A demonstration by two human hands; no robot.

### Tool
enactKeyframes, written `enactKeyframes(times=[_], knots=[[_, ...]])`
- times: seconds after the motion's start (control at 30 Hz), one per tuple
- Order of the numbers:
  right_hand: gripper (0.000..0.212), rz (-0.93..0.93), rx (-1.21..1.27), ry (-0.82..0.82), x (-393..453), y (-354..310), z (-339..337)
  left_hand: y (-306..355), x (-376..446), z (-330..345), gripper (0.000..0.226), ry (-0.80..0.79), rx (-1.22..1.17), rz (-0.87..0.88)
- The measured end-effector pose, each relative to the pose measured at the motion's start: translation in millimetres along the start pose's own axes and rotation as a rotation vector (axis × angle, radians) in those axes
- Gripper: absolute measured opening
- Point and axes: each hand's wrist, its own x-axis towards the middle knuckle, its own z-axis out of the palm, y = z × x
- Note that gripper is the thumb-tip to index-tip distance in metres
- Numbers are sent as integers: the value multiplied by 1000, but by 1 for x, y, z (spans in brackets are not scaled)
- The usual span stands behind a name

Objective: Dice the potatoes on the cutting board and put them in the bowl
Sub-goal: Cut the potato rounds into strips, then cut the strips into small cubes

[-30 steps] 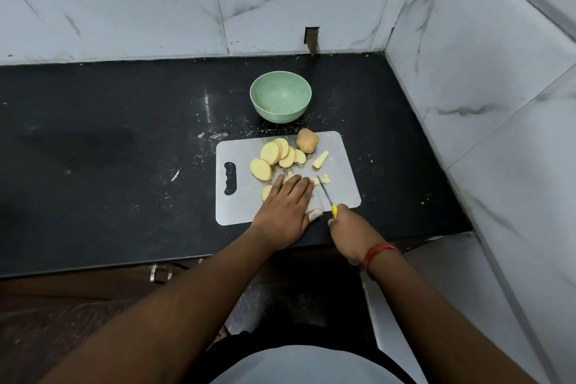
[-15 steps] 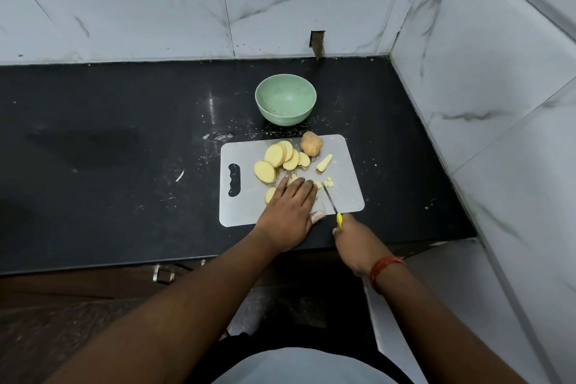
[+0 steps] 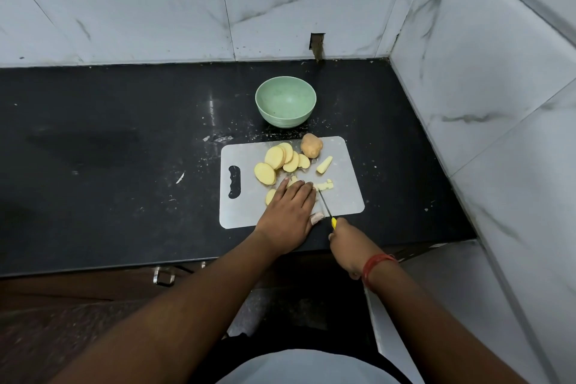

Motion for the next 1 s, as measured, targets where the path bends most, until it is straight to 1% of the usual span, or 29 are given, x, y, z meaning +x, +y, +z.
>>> enactKeyframes(times=[0.07,0.17,0.37,0.5,0.6,0.7,0.77,0.87,1.0], knots=[[9,-3,4,1,-6,6,1,1,-1,0,68,-7,-6,-7],[13,-27,29,-12,-13,11,-6,1,-1,-2,70,-22,0,-16],[17,-12,162,95,-17,8,-19,1,-1,-8,73,-36,21,-9],[14,3,257,160,-12,11,-23,9,11,-21,71,-36,42,52],[13,4,326,185,-13,13,-24,15,26,-25,72,-155,114,116],[13,-4,358,177,-15,17,-24,20,38,-27,74,-263,152,85],[13,-3,383,174,-16,21,-24,22,42,-28,79,-300,171,65],[12,-4,414,163,-16,27,-22,23,44,-29,79,-308,183,66],[14,-7,414,159,-17,30,-20,20,41,-31,72,-255,206,51]])
